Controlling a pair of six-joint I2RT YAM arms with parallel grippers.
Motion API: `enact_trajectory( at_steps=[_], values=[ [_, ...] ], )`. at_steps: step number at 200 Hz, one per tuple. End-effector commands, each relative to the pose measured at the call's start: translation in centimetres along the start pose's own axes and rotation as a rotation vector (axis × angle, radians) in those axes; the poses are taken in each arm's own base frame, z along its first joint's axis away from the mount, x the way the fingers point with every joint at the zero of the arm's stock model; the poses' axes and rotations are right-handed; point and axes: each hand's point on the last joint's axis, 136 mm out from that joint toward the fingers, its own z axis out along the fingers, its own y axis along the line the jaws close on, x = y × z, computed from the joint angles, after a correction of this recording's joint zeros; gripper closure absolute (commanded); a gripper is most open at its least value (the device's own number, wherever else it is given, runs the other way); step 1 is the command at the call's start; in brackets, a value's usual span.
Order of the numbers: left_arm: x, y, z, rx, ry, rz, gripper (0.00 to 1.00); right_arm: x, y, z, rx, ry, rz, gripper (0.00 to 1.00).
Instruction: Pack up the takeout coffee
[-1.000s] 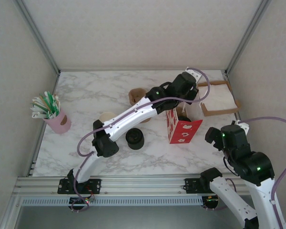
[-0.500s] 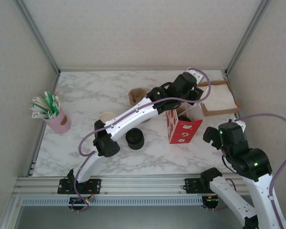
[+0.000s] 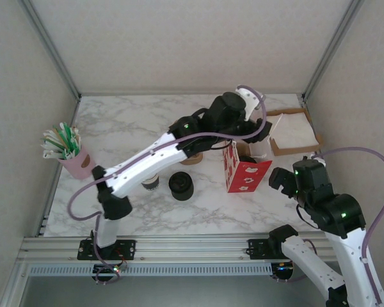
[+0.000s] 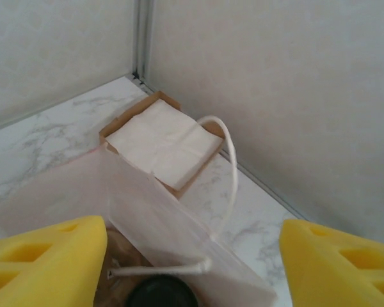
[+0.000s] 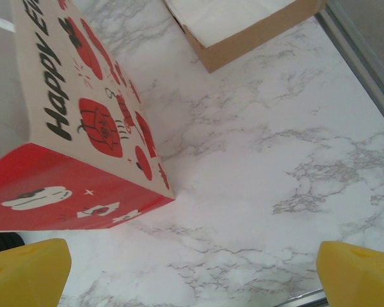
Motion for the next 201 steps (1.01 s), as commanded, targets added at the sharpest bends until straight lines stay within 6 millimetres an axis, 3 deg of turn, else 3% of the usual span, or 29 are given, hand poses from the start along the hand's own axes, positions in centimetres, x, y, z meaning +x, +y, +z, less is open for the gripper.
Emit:
enact_trajectory(
  at_steps=[1,39,78,113,150,201],
  values=[
    [-1.7,-0.7,-3.6,0.044,-0.083,-0.041,0.22,-0.3,-0.2,-1.4,-0.006,0.008,0.008,0.01],
    [-0.1,1.5,-7.9,0.021,-0.122,-0.093,0.01,-0.8,0.1,-2.0,-0.006,0.018,-0.014,0.01],
    [2.3,5.8,-11.3,-0.022,-0.148,-0.185,0.00,-1.5,0.3,-0.5,0.065,0.045,-0.033,0.01],
    [4.3,10.6,-13.0,-0.046,-0.158,-0.289,0.00,-3.7,0.0,-0.3,0.148,0.015,-0.031,0.01],
    [6.0,14.8,-13.1,-0.093,-0.146,-0.372,0.01,-6.1,-0.7,1.0,0.232,0.023,0.010,0.01],
    [7.3,19.5,-10.3,-0.084,-0.113,-0.480,0.00,-10.0,-1.2,6.1,0.200,0.076,0.175,0.02]
  ],
)
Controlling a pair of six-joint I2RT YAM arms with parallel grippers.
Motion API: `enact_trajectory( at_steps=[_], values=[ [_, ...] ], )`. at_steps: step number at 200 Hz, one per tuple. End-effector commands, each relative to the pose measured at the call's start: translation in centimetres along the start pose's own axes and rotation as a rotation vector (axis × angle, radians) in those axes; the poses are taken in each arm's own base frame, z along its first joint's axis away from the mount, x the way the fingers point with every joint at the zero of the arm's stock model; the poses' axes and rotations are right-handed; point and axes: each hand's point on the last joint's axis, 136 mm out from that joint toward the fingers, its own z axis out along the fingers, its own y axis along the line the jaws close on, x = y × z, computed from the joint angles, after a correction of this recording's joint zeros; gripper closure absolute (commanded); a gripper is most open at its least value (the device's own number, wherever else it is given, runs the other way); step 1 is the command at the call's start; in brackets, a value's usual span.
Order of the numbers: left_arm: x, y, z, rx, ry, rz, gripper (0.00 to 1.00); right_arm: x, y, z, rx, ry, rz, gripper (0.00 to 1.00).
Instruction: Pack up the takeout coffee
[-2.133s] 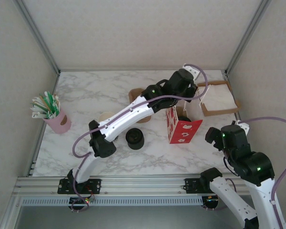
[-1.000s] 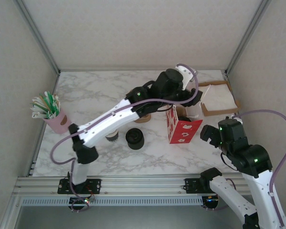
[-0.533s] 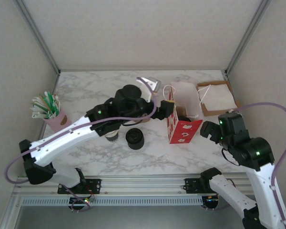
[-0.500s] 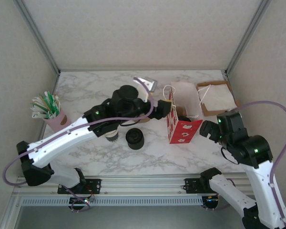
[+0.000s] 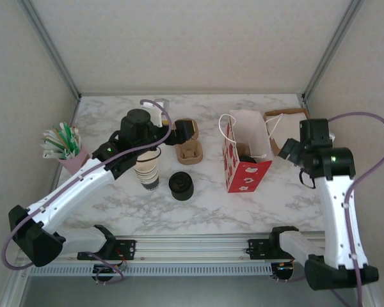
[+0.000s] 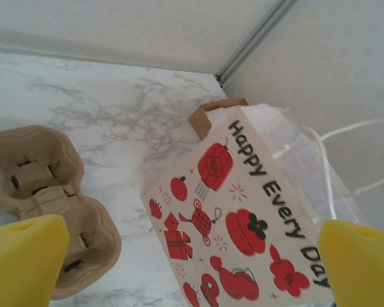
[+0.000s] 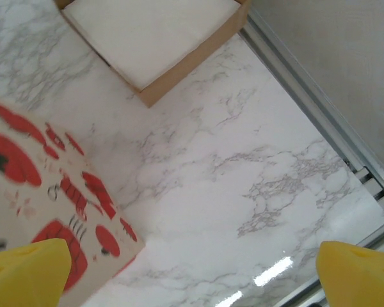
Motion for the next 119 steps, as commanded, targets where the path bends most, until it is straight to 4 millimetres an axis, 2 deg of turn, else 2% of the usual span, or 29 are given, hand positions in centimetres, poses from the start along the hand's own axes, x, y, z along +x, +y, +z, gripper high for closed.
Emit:
enact_trajectory(
  at_steps=[1,64,119],
  values=[
    [-0.2,0.2,1.7,0.072,0.019,-0.055,0.00,-2.6,1.7,1.3,-0.076,-0.008,0.032,0.02],
    [1.0,3.2,9.2,0.036,0.124,-0.065,0.00,-7.1,3.8,11.2,-0.054,0.073,-0.004,0.12],
    [2.2,5.2,14.6,0.013,0.199,-0.048,0.00,-10.8,8.2,19.2,-0.133,0.159,-0.070,0.26]
  ],
)
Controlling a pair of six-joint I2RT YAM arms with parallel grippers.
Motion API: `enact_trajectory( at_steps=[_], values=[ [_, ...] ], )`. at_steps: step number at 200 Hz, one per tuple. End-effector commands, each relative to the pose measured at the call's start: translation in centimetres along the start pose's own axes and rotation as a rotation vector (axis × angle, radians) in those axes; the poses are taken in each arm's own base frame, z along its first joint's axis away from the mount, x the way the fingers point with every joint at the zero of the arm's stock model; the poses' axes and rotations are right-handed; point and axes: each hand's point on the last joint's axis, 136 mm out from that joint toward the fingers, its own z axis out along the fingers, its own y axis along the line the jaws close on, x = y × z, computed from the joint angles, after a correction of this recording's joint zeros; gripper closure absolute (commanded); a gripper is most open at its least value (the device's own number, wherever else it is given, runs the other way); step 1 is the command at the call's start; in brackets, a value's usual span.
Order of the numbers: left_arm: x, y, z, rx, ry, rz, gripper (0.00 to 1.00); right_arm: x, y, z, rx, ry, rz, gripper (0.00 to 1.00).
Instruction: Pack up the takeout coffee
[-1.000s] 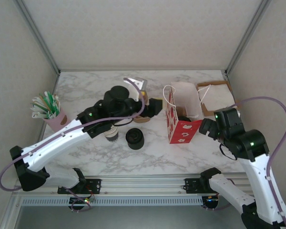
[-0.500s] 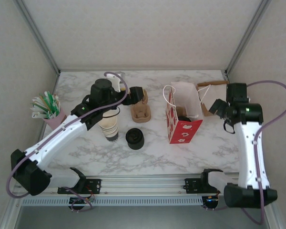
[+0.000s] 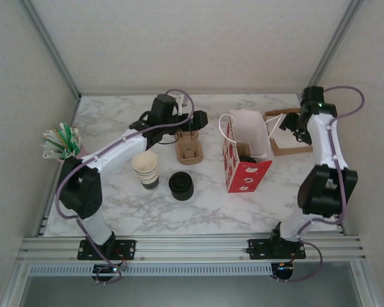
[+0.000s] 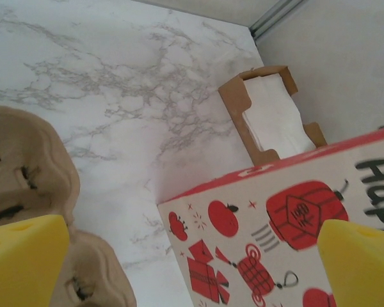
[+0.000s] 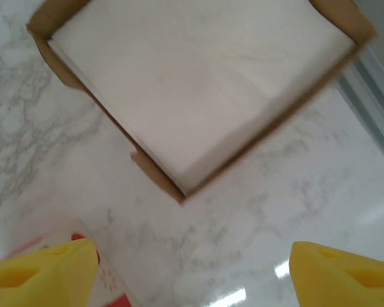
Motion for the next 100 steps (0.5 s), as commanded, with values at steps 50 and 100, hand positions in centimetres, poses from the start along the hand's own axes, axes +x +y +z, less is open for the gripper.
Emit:
enact_trajectory(
  at_steps=[50,100],
  values=[
    [-1.1,0.3,3.0,0.019,0.031,0.058,0.00,-6.2,2.7,6.5,-0.007,0.036,-0.121,0.29],
    [-0.3,0.6,5.4,0.052,0.085,0.072,0.00,-6.3,2.5,10.4,0.031,0.119,-0.165,0.30]
  ],
)
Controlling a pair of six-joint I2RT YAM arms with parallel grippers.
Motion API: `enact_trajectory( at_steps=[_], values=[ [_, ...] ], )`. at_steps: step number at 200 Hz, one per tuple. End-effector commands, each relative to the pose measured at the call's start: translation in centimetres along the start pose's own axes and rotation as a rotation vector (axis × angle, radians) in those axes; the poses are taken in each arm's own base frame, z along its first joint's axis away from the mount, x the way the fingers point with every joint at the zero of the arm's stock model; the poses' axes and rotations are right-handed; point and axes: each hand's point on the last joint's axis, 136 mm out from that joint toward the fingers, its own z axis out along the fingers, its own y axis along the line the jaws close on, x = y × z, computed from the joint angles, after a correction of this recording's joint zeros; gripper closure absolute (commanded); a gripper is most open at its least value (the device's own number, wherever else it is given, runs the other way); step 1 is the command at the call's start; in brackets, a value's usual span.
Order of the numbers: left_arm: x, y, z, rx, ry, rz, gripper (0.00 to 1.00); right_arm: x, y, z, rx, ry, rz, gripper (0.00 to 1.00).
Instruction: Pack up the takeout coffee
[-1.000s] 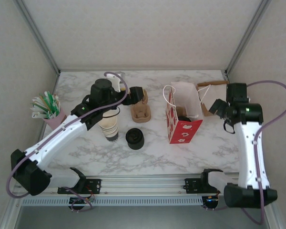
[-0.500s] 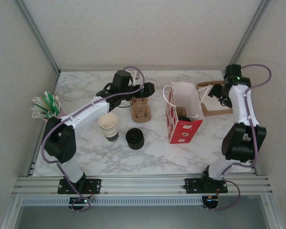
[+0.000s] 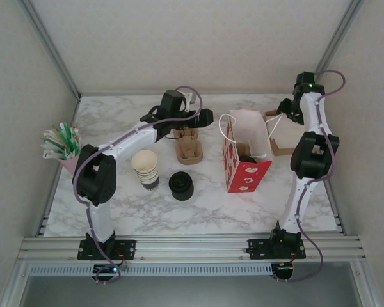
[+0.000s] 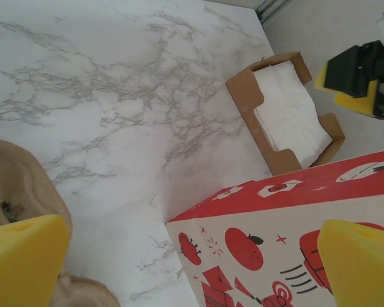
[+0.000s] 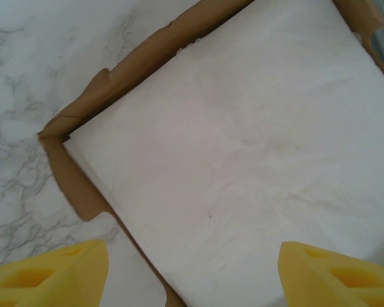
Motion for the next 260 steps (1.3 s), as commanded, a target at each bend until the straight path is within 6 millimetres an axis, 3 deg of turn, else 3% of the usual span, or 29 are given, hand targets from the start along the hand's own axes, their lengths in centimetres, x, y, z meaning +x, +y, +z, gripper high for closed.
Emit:
enact_trajectory(
  at_steps=[1,78,153,198,260],
  values=[
    [-0.5,-0.3,1.0,0.037,0.022,0.031,0.00,0.8,-0.9,0.9,0.034,0.064,-0.037,0.30],
    [-1.4,0.4,5.6,0.095,0.097,0.027,0.00,2.3,-1.7,6.0,0.068,0.173,-0.032,0.30],
    [-1.5,0.2,6.1,0.113,0.104,0.012,0.00,4.1,-2.2,10.3,0.088,0.275,-0.036,0.29],
    [-1.7,-0.3,5.9,0.121,0.101,0.009,0.00,3.9,-1.6,9.4,0.066,0.269,-0.028,0.36],
    [-1.6,-0.9,5.8,0.123,0.099,0.014,0.01,2.2,-1.0,6.4,0.025,0.196,-0.020,0.53]
  ],
)
